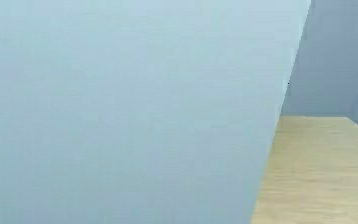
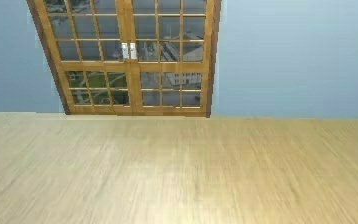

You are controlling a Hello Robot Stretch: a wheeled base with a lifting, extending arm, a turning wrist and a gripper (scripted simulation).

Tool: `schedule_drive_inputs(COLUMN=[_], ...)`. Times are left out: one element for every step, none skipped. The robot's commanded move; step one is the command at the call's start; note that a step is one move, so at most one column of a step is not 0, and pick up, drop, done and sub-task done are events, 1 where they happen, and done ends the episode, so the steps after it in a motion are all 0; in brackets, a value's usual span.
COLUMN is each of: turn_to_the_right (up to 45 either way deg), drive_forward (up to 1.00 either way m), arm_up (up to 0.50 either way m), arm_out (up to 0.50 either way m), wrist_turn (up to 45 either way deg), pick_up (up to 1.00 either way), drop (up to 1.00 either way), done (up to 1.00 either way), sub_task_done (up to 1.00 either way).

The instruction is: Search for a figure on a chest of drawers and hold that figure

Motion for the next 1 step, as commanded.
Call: schedule_drive_inputs(turn_to_the_right=[0.0], drive_forward=[0.15], arm_up=[0.0], arm_out=[0.0], wrist_turn=[0.0], pick_up=[0.0], drop=[0.0], done=[0.0], sub_task_done=[0.0])
